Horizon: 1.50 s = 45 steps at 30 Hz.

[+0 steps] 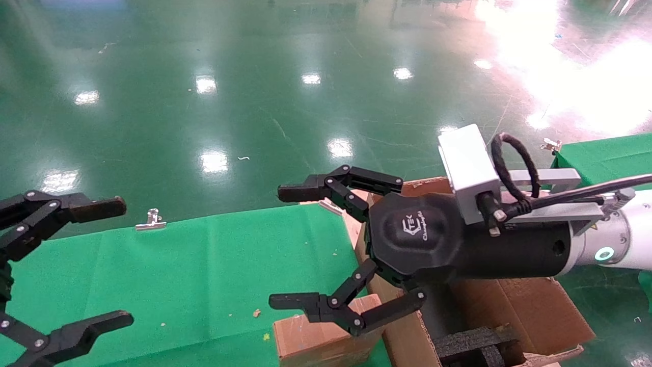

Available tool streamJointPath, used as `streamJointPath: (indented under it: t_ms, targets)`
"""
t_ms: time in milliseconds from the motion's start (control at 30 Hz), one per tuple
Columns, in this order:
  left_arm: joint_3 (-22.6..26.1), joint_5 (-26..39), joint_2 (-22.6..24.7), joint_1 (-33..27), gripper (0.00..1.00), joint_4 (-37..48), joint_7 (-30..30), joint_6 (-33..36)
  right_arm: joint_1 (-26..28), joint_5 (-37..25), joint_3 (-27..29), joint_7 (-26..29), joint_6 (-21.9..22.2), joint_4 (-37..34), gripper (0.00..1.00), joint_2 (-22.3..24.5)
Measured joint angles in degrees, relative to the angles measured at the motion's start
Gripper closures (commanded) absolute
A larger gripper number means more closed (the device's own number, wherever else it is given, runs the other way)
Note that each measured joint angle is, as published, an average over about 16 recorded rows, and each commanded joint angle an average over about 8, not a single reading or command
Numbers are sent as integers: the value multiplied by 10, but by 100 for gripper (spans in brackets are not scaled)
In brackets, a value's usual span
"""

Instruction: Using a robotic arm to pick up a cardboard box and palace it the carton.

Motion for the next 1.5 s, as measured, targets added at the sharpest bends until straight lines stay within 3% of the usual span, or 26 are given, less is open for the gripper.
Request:
streamJointPath:
  t_ms: [633,667,900,933,1233,1500]
  targets:
    - [0,0,0,0,1,0,0,0,0,0,0,0,0,0,0,0]
    - [0,0,0,0,10,0,0,0,0,0,0,0,0,0,0,0]
    - [0,0,0,0,96,0,0,0,0,0,0,0,0,0,0,0]
    - [0,0,0,0,100,0,0,0,0,0,0,0,0,0,0,0]
    - [0,0,0,0,100,0,0,0,6,-15,-7,5,-5,3,0,5]
    - [0,0,0,0,100,0,0,0,40,-82,-42,24,-25,4,0,15]
